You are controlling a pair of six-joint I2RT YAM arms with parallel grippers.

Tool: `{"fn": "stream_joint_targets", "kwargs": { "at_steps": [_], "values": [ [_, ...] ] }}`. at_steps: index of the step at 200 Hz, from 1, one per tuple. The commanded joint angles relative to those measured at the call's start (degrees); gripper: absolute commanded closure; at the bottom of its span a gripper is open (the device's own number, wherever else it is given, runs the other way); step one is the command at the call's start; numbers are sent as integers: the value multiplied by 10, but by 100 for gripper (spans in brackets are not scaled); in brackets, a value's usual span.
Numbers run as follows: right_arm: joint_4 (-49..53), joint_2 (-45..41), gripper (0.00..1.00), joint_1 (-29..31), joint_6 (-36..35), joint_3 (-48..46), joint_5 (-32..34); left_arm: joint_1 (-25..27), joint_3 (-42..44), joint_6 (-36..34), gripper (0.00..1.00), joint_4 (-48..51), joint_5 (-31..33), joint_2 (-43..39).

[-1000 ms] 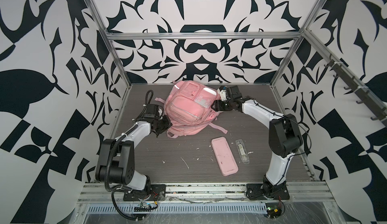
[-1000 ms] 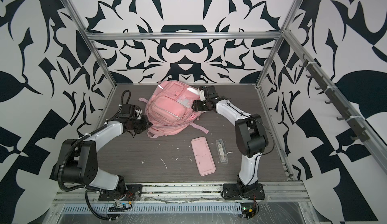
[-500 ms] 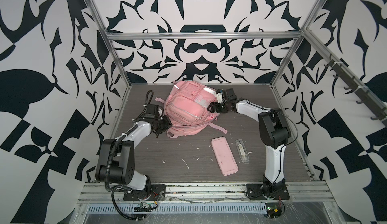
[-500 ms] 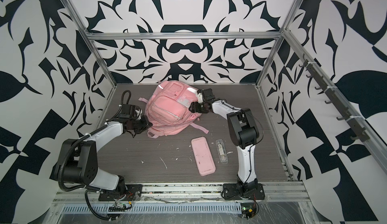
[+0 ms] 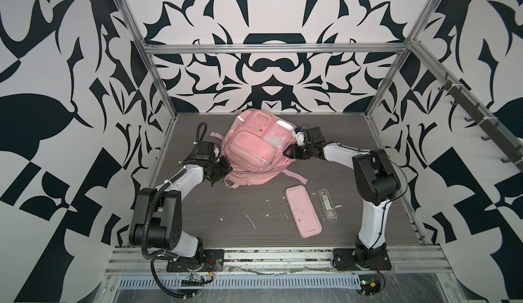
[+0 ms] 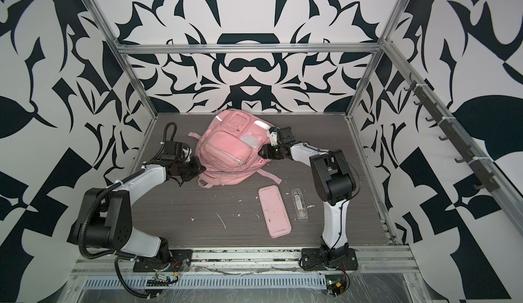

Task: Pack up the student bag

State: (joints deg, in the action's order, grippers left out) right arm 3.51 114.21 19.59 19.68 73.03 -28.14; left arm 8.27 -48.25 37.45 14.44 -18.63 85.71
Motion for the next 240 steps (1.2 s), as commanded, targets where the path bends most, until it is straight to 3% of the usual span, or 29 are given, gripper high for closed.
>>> {"fn": "stream_joint_targets", "kwargs": {
  "at_steps": [1, 71, 117, 145, 187, 240],
  "values": [
    [10, -20, 55, 2, 10, -18, -27, 2, 9, -2, 100, 4, -2, 6],
    [-12, -62, 69, 1, 13, -66, -41, 1, 5, 0, 100, 4, -1, 8],
    [-11, -47, 78, 1, 11, -62, -42, 2, 2, 5, 100, -4, -5, 17],
    [-19, -35, 80, 1, 18, -61, -42, 2, 0, 5, 100, 1, -5, 15],
    [-33, -20, 74, 1, 22, -57, -34, 1, 2, 2, 100, 4, -3, 12],
    [-64, -22, 80, 1, 28, -77, -18, 1, 3, 2, 100, 6, -1, 10]
  ]
}}
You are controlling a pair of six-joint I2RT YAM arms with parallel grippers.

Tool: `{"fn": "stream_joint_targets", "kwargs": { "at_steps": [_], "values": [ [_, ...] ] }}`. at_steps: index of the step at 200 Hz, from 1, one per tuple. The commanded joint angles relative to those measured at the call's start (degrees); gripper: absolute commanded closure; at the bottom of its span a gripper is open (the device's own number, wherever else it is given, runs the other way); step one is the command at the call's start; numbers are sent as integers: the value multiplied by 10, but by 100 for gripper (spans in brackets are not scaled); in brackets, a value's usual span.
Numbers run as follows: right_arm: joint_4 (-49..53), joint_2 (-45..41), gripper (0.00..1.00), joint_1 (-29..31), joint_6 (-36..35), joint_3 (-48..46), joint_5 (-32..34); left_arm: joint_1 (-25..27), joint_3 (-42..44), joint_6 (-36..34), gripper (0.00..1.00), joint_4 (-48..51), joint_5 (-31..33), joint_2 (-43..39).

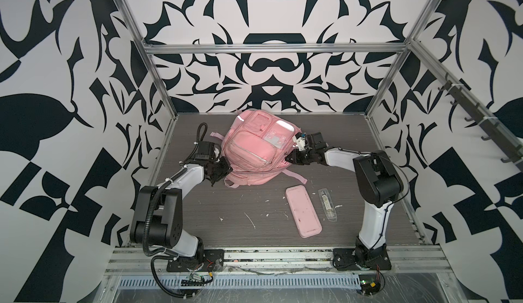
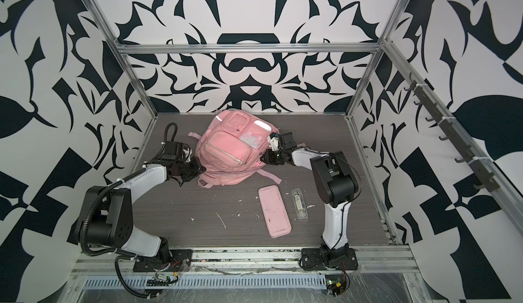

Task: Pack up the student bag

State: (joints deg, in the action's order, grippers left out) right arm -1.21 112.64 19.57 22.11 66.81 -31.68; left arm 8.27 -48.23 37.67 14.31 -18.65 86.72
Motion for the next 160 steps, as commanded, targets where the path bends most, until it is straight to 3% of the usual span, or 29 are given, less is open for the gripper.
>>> {"fn": "stream_joint_targets", "kwargs": {
  "at_steps": [1, 125, 160],
  "values": [
    [-17, -7, 81, 1, 4, -15, 18, 1, 2, -1, 100, 8, -1, 0],
    [68, -75, 92, 1, -42, -10, 102, -23, -7, -17, 100, 25, 4, -8],
    [112, -81, 100, 12, -50, 11, 105, -22, -5, -10, 100, 16, -2, -6]
  ]
}}
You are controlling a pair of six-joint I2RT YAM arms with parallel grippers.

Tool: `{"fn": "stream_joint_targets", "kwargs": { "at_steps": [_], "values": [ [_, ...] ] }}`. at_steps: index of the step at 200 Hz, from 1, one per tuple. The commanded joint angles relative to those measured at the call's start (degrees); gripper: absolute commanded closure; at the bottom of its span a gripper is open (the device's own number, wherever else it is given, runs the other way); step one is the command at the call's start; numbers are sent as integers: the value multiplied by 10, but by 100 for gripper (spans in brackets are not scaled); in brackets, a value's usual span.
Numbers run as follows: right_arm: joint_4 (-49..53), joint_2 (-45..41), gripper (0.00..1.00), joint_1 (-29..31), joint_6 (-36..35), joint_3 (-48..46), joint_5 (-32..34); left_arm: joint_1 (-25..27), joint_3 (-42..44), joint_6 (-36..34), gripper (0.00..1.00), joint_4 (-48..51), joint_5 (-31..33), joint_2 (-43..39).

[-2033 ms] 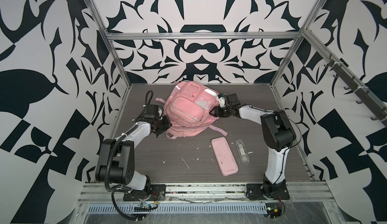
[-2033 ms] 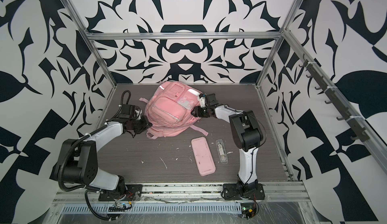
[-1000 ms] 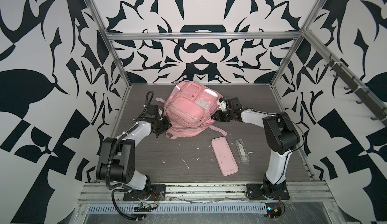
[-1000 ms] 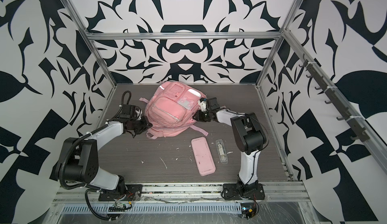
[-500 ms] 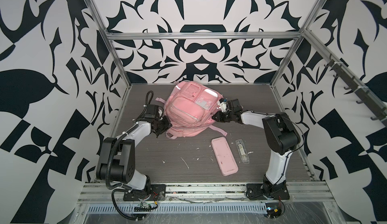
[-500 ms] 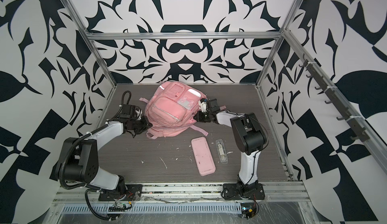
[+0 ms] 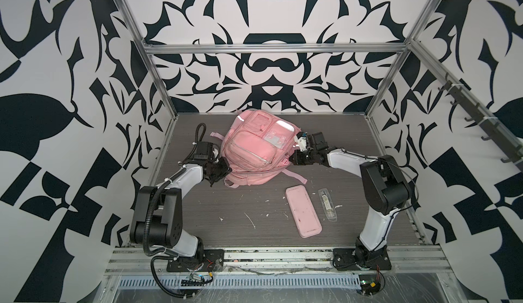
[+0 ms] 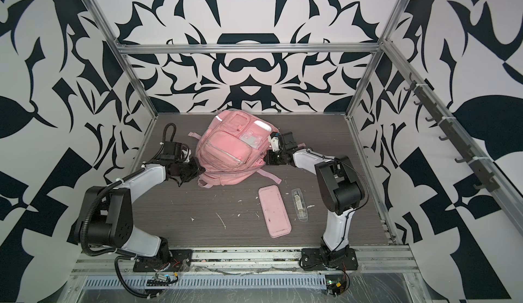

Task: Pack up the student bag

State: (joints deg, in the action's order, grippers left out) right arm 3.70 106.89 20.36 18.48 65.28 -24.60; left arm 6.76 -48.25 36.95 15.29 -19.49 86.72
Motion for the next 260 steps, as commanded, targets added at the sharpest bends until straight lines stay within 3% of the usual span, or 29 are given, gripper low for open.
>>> {"fn": "stream_joint_targets", "kwargs": {
  "at_steps": [1, 56, 119, 174, 260],
  "values": [
    [66, -24, 100, 5, -15, 28, 35, -6, -5, -1, 100, 6, 5, -6],
    [222, -7, 100, 79, -76, 131, 106, 15, 3, 13, 99, 0, 4, -22],
    [329, 13, 100, 139, -105, 202, 147, 34, 4, 25, 96, 0, 4, -38],
    [401, 59, 100, 208, -136, 257, 118, 64, 7, 40, 94, -10, 9, -39],
    [337, 60, 100, 276, -86, 298, -1, 77, 8, 50, 91, -11, 11, -42]
  ]
}}
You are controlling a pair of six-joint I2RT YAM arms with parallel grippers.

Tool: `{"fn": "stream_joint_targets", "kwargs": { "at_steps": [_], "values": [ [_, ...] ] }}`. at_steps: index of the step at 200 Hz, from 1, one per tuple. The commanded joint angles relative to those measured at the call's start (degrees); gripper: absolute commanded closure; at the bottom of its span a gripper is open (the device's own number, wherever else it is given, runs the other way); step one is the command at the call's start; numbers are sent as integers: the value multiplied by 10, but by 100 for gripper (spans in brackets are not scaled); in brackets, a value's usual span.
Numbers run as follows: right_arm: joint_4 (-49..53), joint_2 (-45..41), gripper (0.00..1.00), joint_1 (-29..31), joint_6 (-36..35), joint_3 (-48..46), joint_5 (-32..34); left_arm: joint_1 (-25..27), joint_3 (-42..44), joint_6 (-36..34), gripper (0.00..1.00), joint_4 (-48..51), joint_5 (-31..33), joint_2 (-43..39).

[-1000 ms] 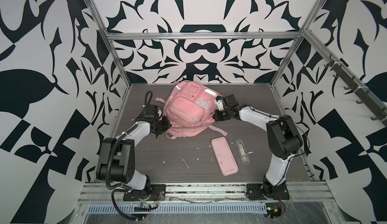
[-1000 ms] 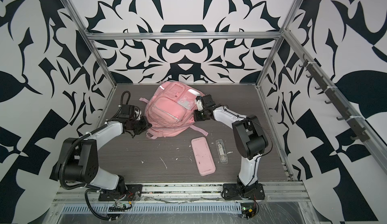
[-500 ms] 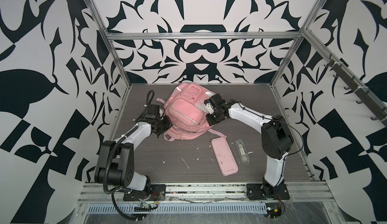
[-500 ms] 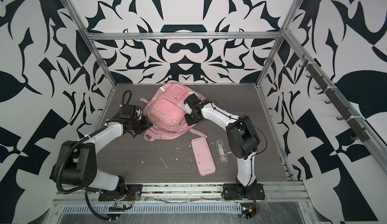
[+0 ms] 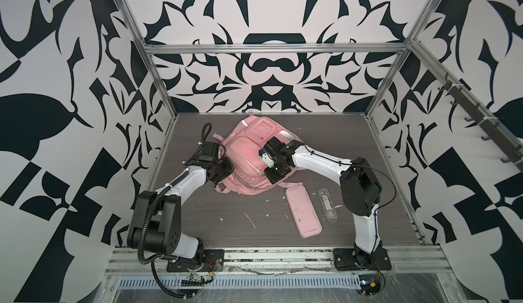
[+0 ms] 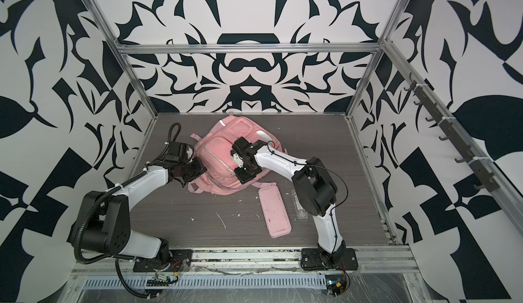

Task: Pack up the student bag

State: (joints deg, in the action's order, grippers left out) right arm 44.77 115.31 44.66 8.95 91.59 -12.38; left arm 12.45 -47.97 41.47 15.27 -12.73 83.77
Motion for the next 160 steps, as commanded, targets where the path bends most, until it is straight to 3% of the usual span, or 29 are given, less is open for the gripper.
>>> {"fn": "stream_joint_targets", "kwargs": {
  "at_steps": [1, 24, 70, 98, 160],
  "values": [
    [-75, -25, 100, 33, 8, 34, -124, 20, 5, 5, 91, -11, -56, -13],
    [-79, -43, 100, 18, 8, 19, -106, 20, -4, -8, 84, 13, -49, -23],
    [-77, -83, 100, -19, 2, -38, -98, 21, -28, -36, 58, 59, -30, -70],
    [-81, -98, 100, -30, 0, -56, -97, 27, -40, -27, 57, 55, -82, -42],
    [-74, -106, 100, -32, -6, -62, -95, 47, -20, -3, 56, 44, -99, -44]
  ]
}}
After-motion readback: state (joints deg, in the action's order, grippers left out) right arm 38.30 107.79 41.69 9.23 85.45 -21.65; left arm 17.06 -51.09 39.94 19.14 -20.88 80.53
